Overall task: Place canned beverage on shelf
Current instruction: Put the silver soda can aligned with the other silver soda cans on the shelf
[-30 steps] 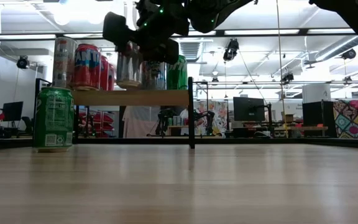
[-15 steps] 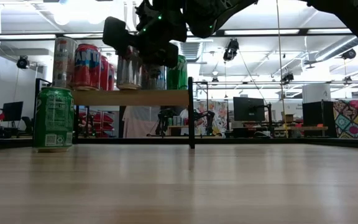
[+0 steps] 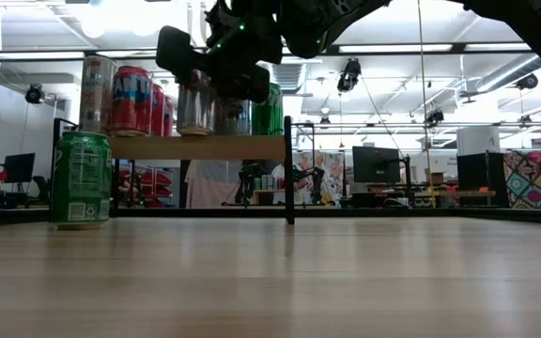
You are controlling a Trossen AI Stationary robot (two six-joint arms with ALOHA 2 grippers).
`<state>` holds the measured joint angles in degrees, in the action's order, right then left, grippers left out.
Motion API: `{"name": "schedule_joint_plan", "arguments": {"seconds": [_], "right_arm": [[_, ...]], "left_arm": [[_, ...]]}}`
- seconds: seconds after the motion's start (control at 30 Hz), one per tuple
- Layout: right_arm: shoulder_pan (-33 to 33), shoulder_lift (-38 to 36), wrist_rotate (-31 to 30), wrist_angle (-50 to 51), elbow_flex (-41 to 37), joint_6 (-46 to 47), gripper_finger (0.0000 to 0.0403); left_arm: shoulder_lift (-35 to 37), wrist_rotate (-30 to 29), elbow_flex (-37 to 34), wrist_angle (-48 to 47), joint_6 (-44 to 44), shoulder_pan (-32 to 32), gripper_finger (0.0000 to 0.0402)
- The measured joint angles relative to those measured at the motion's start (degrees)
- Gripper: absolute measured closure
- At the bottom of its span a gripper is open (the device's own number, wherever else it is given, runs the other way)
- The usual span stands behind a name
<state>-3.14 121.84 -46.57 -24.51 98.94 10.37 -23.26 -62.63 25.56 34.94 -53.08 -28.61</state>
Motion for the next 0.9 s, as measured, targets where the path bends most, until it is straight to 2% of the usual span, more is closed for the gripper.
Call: {"name": "schedule_joint_plan", "arguments": {"seconds": [0.27,0.9], "right_arm": [[-0.25,0.11,0.04,-0.19,0.00,0.04,0.0062],[-0.20,0.13,-0.04,-1.51,-0.02,-1.57,0.0058]], "left_arm": [[-0.03,0.00,0.00,0.02,0.00,-0.01,0.0045],[-0.03,0.00,0.00,-0.35,0.00,0.00,0.0045]]}}
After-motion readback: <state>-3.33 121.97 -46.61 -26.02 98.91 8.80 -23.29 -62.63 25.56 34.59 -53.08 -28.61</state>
